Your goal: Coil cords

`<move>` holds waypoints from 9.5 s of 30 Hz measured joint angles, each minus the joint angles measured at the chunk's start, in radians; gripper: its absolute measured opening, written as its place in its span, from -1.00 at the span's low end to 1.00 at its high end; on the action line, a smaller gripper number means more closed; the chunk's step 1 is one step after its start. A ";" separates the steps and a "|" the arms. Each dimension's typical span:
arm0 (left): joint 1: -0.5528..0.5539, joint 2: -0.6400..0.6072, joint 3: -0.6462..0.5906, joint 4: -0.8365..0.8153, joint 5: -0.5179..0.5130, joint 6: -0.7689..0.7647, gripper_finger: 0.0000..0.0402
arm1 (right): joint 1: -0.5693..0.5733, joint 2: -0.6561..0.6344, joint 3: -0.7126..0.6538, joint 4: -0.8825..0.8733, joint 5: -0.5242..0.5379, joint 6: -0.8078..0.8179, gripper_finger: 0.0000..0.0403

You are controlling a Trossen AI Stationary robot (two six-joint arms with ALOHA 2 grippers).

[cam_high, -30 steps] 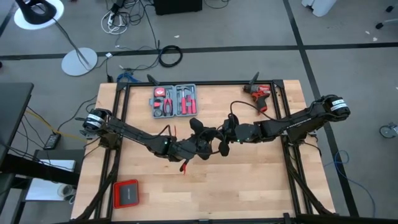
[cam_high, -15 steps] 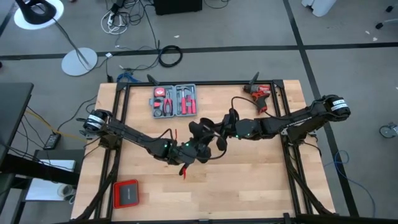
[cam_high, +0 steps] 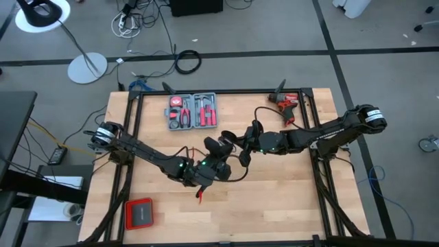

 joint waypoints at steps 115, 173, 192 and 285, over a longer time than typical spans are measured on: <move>0.218 -0.150 -0.205 -0.787 0.540 -0.785 -1.00 | 0.116 0.001 -0.002 -0.134 0.018 0.087 -1.00; 0.065 -0.196 0.367 -1.272 0.169 -0.709 -1.00 | 0.124 0.000 -0.002 -0.288 0.077 0.154 -1.00; 0.067 -0.183 0.368 -0.827 0.125 -0.353 -1.00 | 0.083 0.000 -0.002 -0.252 0.062 0.152 -1.00; -0.013 -0.056 0.256 -0.591 0.345 -0.524 -1.00 | 0.014 -0.125 -0.001 0.186 0.235 -0.223 -1.00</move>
